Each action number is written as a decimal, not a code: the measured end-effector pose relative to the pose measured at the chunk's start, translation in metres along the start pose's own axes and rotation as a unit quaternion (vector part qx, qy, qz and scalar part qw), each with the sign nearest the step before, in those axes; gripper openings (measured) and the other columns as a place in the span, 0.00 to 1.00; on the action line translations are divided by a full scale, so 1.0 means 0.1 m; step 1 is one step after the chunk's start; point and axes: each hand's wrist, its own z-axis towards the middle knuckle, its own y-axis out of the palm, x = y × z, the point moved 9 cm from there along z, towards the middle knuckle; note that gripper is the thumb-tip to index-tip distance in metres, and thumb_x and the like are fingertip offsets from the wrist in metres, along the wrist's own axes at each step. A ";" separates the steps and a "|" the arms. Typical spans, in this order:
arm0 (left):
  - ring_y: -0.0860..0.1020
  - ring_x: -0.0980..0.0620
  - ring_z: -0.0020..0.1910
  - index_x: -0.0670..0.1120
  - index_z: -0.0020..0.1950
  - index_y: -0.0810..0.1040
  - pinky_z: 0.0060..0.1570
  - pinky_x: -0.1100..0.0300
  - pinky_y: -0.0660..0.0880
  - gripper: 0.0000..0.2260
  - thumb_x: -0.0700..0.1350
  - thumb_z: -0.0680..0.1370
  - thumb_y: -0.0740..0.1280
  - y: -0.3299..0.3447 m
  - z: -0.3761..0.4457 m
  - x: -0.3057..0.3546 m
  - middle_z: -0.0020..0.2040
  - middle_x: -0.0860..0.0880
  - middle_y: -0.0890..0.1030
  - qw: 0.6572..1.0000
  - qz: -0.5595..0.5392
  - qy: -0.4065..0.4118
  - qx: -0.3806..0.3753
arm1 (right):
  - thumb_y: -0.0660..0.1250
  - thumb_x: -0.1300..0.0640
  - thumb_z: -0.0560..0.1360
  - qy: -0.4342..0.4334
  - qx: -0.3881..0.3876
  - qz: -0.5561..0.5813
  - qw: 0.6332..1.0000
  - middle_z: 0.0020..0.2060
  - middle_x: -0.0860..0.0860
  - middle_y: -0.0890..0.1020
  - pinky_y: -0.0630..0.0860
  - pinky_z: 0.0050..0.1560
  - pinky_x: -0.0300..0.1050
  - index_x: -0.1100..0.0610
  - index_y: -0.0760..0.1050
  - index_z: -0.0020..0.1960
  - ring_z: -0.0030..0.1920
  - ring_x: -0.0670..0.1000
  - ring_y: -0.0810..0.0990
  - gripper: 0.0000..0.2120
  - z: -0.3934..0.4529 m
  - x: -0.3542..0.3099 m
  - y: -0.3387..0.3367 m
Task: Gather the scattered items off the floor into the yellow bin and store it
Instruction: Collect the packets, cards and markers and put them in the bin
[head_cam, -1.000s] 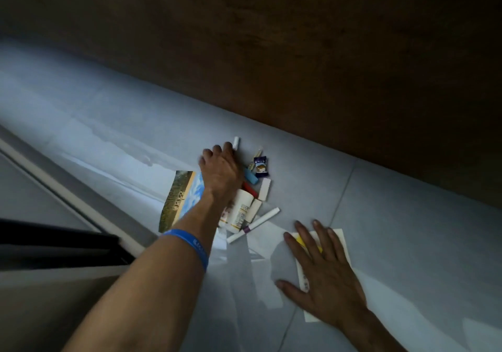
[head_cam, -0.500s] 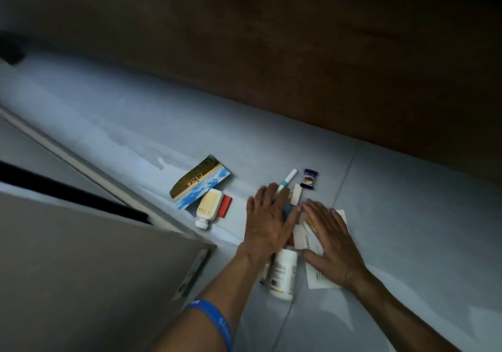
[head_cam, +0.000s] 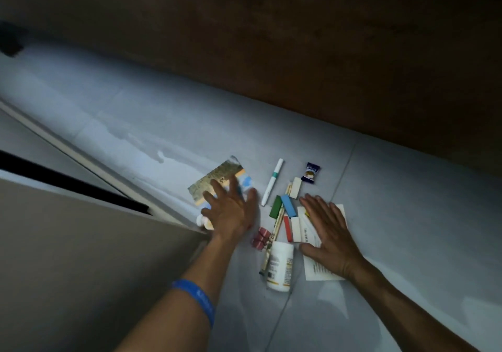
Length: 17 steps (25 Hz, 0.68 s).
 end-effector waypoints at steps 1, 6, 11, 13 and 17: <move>0.56 0.34 0.74 0.53 0.78 0.54 0.65 0.37 0.62 0.30 0.64 0.79 0.51 0.05 -0.15 0.12 0.78 0.39 0.53 0.999 0.021 0.032 0.018 | 0.62 0.38 0.70 0.002 -0.004 0.007 1.000 0.79 0.44 0.46 0.33 0.75 0.42 0.42 0.40 0.78 0.78 0.44 0.40 0.45 -0.01 0.00 -0.02; 0.59 0.34 0.71 0.54 0.78 0.54 0.64 0.38 0.64 0.29 0.64 0.80 0.46 0.27 -0.66 0.46 0.78 0.42 0.53 0.993 0.010 0.115 -0.002 | 0.63 0.45 0.69 0.052 -0.014 0.141 0.989 0.78 0.45 0.53 0.44 0.73 0.40 0.36 0.44 0.75 0.77 0.45 0.48 0.41 0.00 -0.01 -0.14; 0.54 0.39 0.76 0.56 0.79 0.50 0.71 0.41 0.54 0.29 0.65 0.79 0.45 0.56 -1.19 0.49 0.80 0.45 0.50 0.991 -0.032 0.127 -0.035 | 0.60 0.46 0.71 0.003 -0.019 0.100 0.995 0.74 0.36 0.51 0.36 0.70 0.28 0.44 0.51 0.77 0.77 0.40 0.47 0.36 -0.34 -0.12 -0.16; 0.53 0.40 0.76 0.56 0.79 0.50 0.73 0.42 0.53 0.29 0.65 0.79 0.44 0.64 -1.35 0.50 0.81 0.46 0.49 0.989 -0.027 0.136 -0.045 | 0.61 0.48 0.73 0.016 -0.010 0.153 0.988 0.71 0.30 0.55 0.43 0.71 0.28 0.36 0.55 0.73 0.73 0.34 0.52 0.31 -0.54 -0.15 -0.13; 0.56 0.40 0.75 0.56 0.78 0.54 0.72 0.43 0.55 0.29 0.65 0.79 0.46 0.62 -1.51 0.48 0.80 0.45 0.52 0.983 -0.012 0.173 -0.055 | 0.66 0.58 0.74 0.092 0.153 0.097 0.979 0.64 0.47 0.73 0.72 0.59 0.42 0.49 0.70 0.67 0.63 0.51 0.74 0.22 -0.35 -0.03 -0.55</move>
